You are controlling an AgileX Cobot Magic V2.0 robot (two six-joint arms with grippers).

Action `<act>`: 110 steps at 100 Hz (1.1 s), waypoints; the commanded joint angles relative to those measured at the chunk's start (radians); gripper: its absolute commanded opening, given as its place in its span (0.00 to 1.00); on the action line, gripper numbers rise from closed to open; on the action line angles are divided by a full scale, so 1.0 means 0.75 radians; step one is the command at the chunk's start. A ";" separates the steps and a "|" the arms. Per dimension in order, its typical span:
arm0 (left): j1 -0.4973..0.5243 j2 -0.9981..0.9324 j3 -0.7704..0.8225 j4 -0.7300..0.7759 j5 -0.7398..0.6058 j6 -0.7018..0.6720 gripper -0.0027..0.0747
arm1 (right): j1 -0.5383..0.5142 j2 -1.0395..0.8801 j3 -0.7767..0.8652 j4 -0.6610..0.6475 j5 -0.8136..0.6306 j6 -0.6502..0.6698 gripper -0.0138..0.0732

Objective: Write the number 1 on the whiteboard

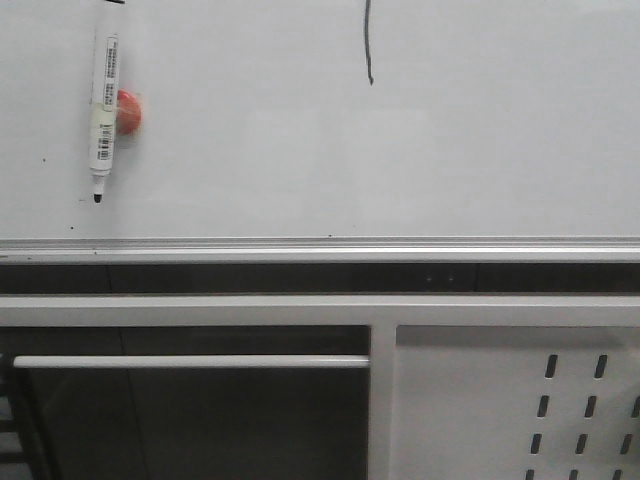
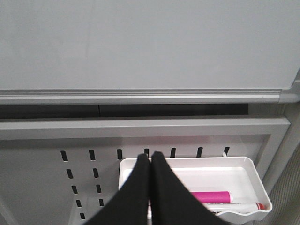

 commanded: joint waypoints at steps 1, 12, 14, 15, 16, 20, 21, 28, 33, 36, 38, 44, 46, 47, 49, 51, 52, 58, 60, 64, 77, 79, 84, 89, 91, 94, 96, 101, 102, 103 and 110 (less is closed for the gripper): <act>0.003 -0.036 -0.034 -0.040 -0.081 -0.006 0.01 | -0.007 -0.030 0.035 0.018 -0.031 -0.009 0.09; 0.003 -0.036 -0.034 -0.040 -0.081 -0.006 0.01 | -0.007 -0.030 0.035 0.018 -0.031 -0.009 0.09; 0.003 -0.036 -0.034 -0.040 -0.081 -0.006 0.01 | -0.007 -0.030 0.035 0.018 -0.031 -0.009 0.09; 0.003 -0.036 -0.034 -0.040 -0.081 -0.006 0.01 | -0.007 -0.030 0.035 0.018 -0.031 -0.009 0.09; 0.003 -0.036 -0.034 -0.040 -0.081 -0.006 0.01 | -0.007 -0.030 0.035 0.018 -0.031 -0.009 0.09; 0.003 -0.036 -0.034 -0.040 -0.081 -0.006 0.01 | -0.007 -0.030 0.035 0.018 -0.031 -0.009 0.09; 0.003 -0.036 -0.034 -0.040 -0.081 -0.006 0.01 | -0.007 -0.030 0.035 0.018 -0.031 -0.009 0.09; 0.003 -0.036 -0.034 0.014 -0.082 0.019 0.01 | -0.007 -0.030 0.035 0.018 -0.031 -0.009 0.09; 0.003 -0.036 -0.026 0.066 -0.094 0.023 0.01 | -0.007 -0.030 0.035 0.018 -0.031 -0.009 0.09; 0.003 -0.036 -0.012 0.094 -0.102 0.023 0.01 | -0.007 -0.030 0.035 0.018 -0.031 -0.009 0.09; 0.003 -0.036 -0.001 0.135 -0.105 0.023 0.01 | -0.007 -0.030 0.035 0.018 -0.031 -0.009 0.09; 0.003 -0.036 0.036 0.249 -0.098 -0.046 0.01 | -0.007 -0.030 0.035 0.018 -0.031 -0.009 0.09; -0.003 -0.036 0.050 0.279 -0.095 -0.127 0.01 | -0.007 -0.030 0.035 0.018 -0.031 -0.009 0.09; -0.003 -0.036 0.054 0.290 -0.095 -0.191 0.01 | -0.007 -0.030 0.035 0.018 -0.031 -0.009 0.09; -0.005 -0.036 0.067 0.337 -0.100 -0.256 0.01 | -0.007 -0.030 0.035 0.018 -0.031 -0.009 0.09; -0.005 -0.036 0.082 0.410 -0.106 -0.359 0.01 | -0.007 -0.030 0.035 0.018 -0.031 -0.009 0.09; -0.008 -0.036 0.087 0.439 -0.106 -0.434 0.01 | -0.007 -0.030 0.035 0.018 -0.031 -0.009 0.09; -0.021 -0.036 0.147 0.697 -0.129 -0.764 0.01 | -0.007 -0.030 0.035 0.018 -0.031 -0.009 0.09; -0.025 -0.036 0.171 0.769 -0.138 -0.870 0.01 | -0.007 -0.030 0.035 0.018 -0.031 -0.009 0.09; -0.043 -0.036 0.211 0.873 -0.182 -1.024 0.01 | -0.007 -0.030 0.035 0.018 -0.031 -0.009 0.09; -0.117 -0.036 0.331 0.998 -0.290 -1.098 0.01 | -0.007 -0.030 0.035 0.018 -0.031 -0.009 0.09; -0.125 -0.036 0.340 1.006 -0.298 -1.098 0.01 | -0.007 -0.030 0.035 0.018 -0.031 -0.009 0.09; -0.151 -0.036 0.370 1.019 -0.321 -1.098 0.01 | -0.007 -0.030 0.035 0.018 -0.031 -0.009 0.09; -0.175 -0.036 0.384 1.016 -0.296 -1.096 0.01 | -0.007 -0.030 0.035 0.018 -0.031 -0.009 0.09; -0.187 -0.036 0.381 1.020 -0.267 -1.096 0.01 | -0.007 -0.030 0.035 0.018 -0.031 -0.009 0.09; -0.201 -0.036 0.381 1.030 -0.250 -1.084 0.01 | -0.007 -0.030 0.035 0.018 -0.031 -0.009 0.09; -0.212 -0.036 0.381 1.038 -0.239 -1.081 0.01 | -0.007 -0.030 0.035 0.018 -0.031 -0.009 0.09; -0.232 -0.036 0.381 1.057 -0.205 -1.057 0.01 | -0.007 -0.030 0.035 0.018 -0.031 -0.009 0.09; -0.234 -0.036 0.381 1.057 -0.201 -1.051 0.01 | -0.007 -0.030 0.035 0.018 -0.031 -0.009 0.09; -0.238 -0.036 0.381 1.057 -0.204 -1.042 0.01 | -0.007 -0.030 0.035 0.018 -0.031 -0.009 0.09; -0.247 -0.036 0.381 1.069 -0.206 -0.979 0.01 | -0.007 -0.030 0.035 0.018 -0.031 -0.009 0.09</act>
